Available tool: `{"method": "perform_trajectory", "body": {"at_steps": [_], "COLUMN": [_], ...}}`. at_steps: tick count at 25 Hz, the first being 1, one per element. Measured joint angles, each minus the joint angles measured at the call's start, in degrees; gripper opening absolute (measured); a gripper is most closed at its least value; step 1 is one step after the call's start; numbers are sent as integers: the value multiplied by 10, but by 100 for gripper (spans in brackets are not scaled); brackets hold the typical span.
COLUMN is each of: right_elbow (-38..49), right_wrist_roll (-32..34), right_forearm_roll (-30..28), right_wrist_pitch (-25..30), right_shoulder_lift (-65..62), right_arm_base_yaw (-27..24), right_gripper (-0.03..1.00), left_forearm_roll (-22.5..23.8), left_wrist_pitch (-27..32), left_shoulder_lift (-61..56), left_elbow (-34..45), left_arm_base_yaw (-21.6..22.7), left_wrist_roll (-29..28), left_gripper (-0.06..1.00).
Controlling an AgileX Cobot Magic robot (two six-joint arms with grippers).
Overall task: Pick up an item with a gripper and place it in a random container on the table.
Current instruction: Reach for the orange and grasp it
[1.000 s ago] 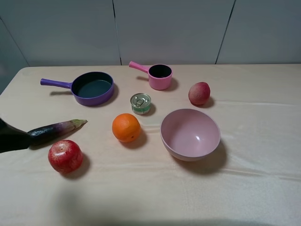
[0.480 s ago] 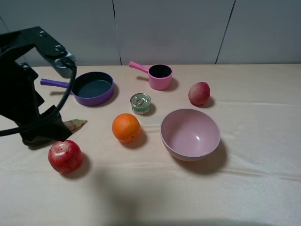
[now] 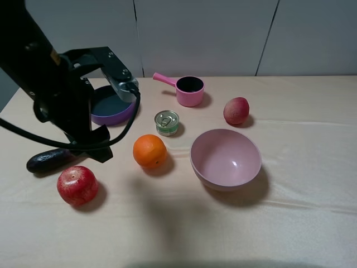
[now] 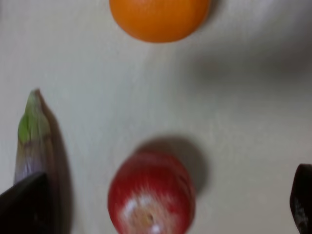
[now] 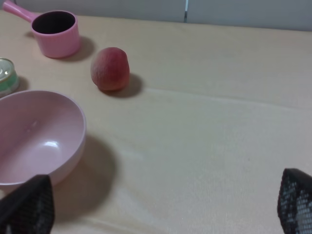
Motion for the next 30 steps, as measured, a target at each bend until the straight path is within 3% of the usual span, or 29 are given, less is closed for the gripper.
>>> {"method": "perform_trajectory", "body": {"at_steps": [15,30], "right_elbow": [0,0], "right_wrist_roll": [0,0], "right_forearm_roll": [0,0], "right_wrist_pitch": [0,0], "right_shoulder_lift": [0,0], "right_arm_base_yaw": [0,0], "right_gripper": [69,69], "left_forearm_roll": [-13,-15], "left_wrist_pitch": [-26,-91], "left_shoulder_lift": [160,244], "left_elbow": [-101,-125], "left_arm_base_yaw": [-17,-23], "left_wrist_roll": [36,51], "left_gripper": [99,99]}}
